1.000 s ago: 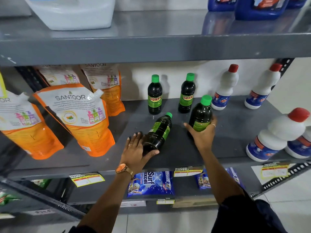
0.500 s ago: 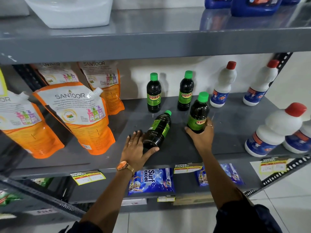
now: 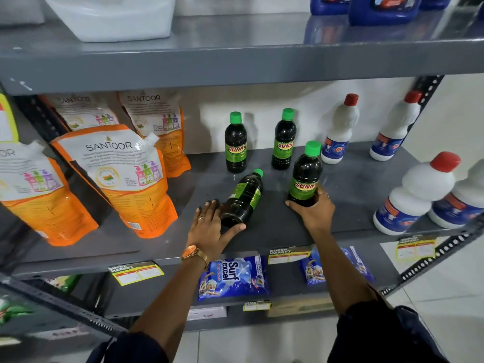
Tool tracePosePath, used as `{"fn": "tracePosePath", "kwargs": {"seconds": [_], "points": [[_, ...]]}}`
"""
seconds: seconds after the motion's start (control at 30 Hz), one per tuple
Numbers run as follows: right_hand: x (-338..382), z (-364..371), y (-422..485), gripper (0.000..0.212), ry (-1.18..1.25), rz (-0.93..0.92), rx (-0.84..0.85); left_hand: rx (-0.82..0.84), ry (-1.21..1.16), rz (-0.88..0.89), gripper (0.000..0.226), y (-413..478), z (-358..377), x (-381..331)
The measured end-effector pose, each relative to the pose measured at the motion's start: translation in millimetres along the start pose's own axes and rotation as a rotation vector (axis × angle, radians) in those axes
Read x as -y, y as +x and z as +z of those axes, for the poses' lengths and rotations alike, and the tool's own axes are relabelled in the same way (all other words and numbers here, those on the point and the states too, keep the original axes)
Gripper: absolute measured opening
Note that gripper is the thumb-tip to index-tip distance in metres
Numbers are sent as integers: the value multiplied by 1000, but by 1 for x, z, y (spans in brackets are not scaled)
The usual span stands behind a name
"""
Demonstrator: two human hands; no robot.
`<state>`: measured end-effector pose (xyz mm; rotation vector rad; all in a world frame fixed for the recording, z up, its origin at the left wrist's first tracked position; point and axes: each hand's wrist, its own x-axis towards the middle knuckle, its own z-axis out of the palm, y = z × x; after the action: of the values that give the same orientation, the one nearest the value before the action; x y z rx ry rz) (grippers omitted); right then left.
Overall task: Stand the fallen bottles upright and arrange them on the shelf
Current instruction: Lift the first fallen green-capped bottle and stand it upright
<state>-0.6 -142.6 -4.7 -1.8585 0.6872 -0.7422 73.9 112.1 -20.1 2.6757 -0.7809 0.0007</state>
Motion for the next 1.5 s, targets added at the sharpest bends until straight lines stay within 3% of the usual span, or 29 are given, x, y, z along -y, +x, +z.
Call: {"fn": "tracePosePath", "kwargs": {"seconds": [0.27,1.0,1.1,1.17,1.27,1.37,1.43,1.5], "points": [[-18,-21,-58,75,-17,-8,-157,-32,13,26,104,1,3,2],[-29,-32,-78,81,-83,-25,-144,-37,0,28,103,1,5,2],[-28,-30,-83,101,-34,22,-138,-32,-20,30,105,0,3,1],[-24,-24,-100,113,28,112,-219,5,-74,31,105,1,0,3],[-12,-5,-147,86,-3,52,-288,118,-214,38,97,0,-7,14],[13,22,-182,47,-80,-85,-34,142,-237,90,87,-7,-18,37],[33,42,-175,51,-79,-74,106,99,-141,94,84,-14,-22,48],[54,63,-145,66,-133,11,77,47,-63,94,84,-19,-21,53]]}}
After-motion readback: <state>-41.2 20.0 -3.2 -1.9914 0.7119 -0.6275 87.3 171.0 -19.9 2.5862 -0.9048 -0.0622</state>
